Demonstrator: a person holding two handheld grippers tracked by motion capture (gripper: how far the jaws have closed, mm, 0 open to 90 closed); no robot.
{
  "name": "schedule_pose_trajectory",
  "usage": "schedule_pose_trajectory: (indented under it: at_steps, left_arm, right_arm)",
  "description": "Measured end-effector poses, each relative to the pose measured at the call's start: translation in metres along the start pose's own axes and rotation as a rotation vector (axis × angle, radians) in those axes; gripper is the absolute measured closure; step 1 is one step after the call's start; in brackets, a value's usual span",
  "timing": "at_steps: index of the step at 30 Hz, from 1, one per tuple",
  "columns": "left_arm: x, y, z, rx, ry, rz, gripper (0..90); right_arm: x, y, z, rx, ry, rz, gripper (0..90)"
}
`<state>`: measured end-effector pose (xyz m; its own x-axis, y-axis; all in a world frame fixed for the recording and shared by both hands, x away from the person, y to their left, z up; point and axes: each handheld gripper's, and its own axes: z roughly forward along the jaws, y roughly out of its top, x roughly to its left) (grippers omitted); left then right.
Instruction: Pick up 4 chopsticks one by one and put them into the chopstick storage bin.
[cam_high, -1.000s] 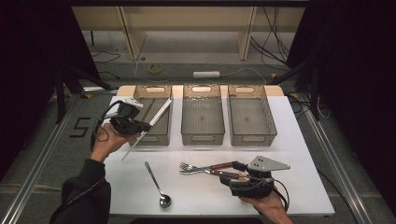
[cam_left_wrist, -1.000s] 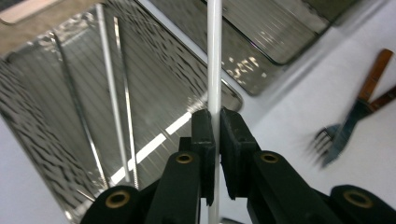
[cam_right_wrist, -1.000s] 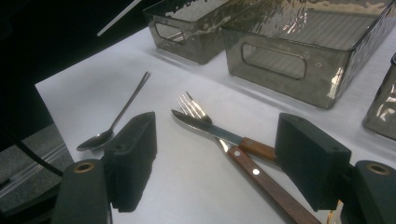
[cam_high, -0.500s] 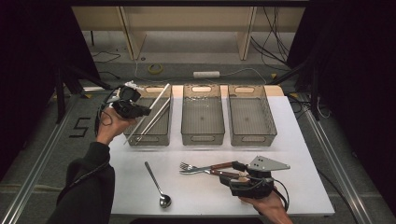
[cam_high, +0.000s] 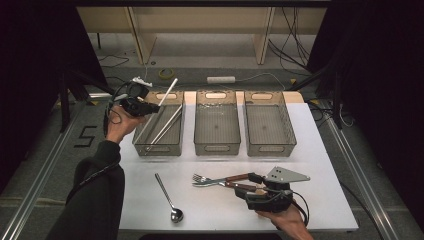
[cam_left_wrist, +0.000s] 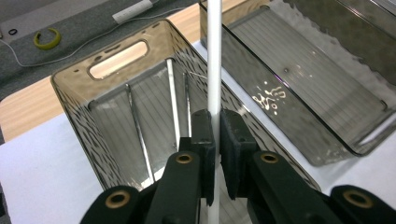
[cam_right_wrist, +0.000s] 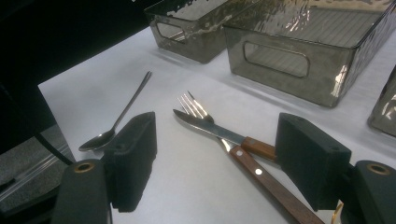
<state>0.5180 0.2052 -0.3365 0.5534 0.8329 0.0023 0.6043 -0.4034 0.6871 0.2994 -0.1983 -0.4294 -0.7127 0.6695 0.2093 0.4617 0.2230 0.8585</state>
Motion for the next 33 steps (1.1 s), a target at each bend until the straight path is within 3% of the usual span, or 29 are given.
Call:
schedule_pose_trajectory:
  at_steps: [11, 20, 33]
  left_arm:
    - [0.01, 0.002, 0.013, -0.021, 0.048, -0.029, 84.1]
    - [0.015, -0.003, 0.025, -0.041, 0.056, -0.056, 84.1]
    - [0.02, -0.023, 0.039, -0.04, 0.063, -0.088, 84.1]
  right_arm:
    - [0.0, 0.0, -0.001, -0.002, 0.001, 0.0, 30.8]
    - [0.001, 0.0, -0.001, 0.002, 0.004, 0.0, 30.8]
    - [0.001, -0.001, -0.001, 0.006, 0.003, 0.002, 30.8]
